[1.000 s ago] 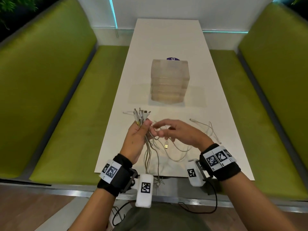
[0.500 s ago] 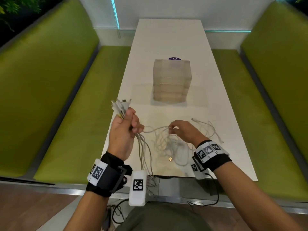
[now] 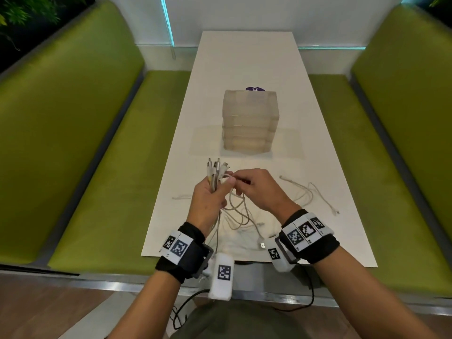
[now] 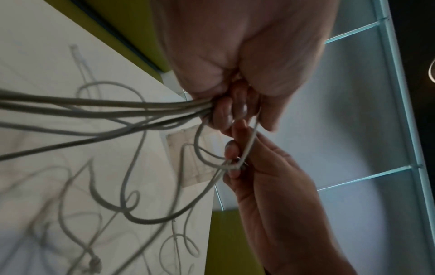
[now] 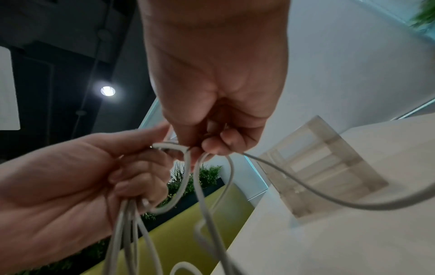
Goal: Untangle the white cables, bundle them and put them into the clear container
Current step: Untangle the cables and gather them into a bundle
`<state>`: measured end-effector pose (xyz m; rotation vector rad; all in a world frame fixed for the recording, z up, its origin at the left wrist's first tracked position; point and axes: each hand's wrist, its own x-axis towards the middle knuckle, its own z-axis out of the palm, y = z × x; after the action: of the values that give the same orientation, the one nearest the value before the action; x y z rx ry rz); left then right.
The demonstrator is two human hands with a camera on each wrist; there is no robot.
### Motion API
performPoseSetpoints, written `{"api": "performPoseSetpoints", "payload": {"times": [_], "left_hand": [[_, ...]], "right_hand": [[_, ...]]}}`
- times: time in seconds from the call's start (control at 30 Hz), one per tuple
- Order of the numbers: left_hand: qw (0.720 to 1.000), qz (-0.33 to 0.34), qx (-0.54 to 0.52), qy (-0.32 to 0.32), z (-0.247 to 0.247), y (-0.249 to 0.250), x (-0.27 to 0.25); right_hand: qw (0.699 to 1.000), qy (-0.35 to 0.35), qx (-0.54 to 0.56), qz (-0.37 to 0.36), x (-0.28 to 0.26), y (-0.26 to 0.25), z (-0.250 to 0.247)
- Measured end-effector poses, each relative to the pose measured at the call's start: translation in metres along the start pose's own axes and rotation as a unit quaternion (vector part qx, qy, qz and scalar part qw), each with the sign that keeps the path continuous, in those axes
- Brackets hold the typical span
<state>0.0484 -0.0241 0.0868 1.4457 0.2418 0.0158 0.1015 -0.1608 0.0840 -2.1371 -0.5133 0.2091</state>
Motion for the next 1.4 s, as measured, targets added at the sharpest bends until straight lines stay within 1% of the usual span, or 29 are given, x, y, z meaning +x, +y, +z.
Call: {"api": "performPoseSetpoints", "payload": {"times": [0.07,0.13,0.23,0.4,0.47,0.5,0.57,0.63,0.7,0.8,0.87,0.93,1.0,1.07,1.23,1.3,1.4], "left_hand": [[0.999,0.003,-0.028,0.030,-0.002,0.001,0.003],[0.997,0.017,-0.055,0.044,-0.005,0.003,0.003],[0.992,0.042,-0.097,0.071,-0.014,0.012,0.002],[0.976,0.092,-0.142,0.134,-0.036,0.027,0.004],[0.970,0.093,-0.159,0.159,-0.046,0.030,0.005],[0.971,0.088,-0.151,0.162,-0.050,0.030,0.005],[0.981,0.067,-0.102,0.149,-0.052,0.025,0.007],[0.992,0.038,-0.025,0.115,-0.044,0.016,0.007],[0.997,0.012,0.040,0.070,-0.030,0.008,0.005],[0.998,-0.003,0.065,0.025,-0.013,0.004,0.001],[0.997,-0.005,0.074,0.022,-0.006,0.004,0.002],[0.997,0.003,0.067,0.029,-0.003,0.006,0.003],[0.997,0.018,0.055,0.044,-0.002,0.008,0.002],[0.997,0.040,0.040,0.060,-0.002,0.011,0.000],[0.988,0.097,-0.036,0.113,-0.021,0.031,0.001],[0.984,0.113,-0.053,0.125,-0.030,0.037,0.003],[0.979,0.117,-0.073,0.153,-0.039,0.036,0.005]], "right_hand": [[1.000,0.003,-0.019,0.001,0.000,0.000,0.001],[0.997,-0.008,-0.070,0.005,0.003,0.007,0.000],[0.990,-0.025,-0.133,0.044,0.011,0.035,-0.004],[0.988,-0.004,-0.118,0.102,0.019,0.074,-0.017],[0.989,0.023,-0.091,0.112,0.018,0.081,-0.022],[0.990,0.033,-0.077,0.110,0.017,0.082,-0.023],[0.994,0.039,-0.066,0.081,0.015,0.073,-0.021],[0.996,0.033,-0.073,0.026,0.015,0.058,-0.016],[0.996,0.024,-0.081,-0.039,0.014,0.041,-0.009],[0.989,0.002,-0.105,-0.105,0.011,0.022,0.000],[0.984,-0.019,-0.116,-0.131,0.006,0.016,0.005],[0.984,-0.019,-0.116,-0.135,0.004,0.015,0.006],[0.986,-0.011,-0.126,-0.111,0.005,0.017,0.006],[0.985,-0.011,-0.156,-0.071,0.009,0.025,0.005],[0.986,-0.008,-0.144,0.079,0.020,0.067,-0.010],[0.983,-0.007,-0.154,0.104,0.020,0.076,-0.016],[0.983,0.007,-0.151,0.108,0.020,0.082,-0.020]]}}
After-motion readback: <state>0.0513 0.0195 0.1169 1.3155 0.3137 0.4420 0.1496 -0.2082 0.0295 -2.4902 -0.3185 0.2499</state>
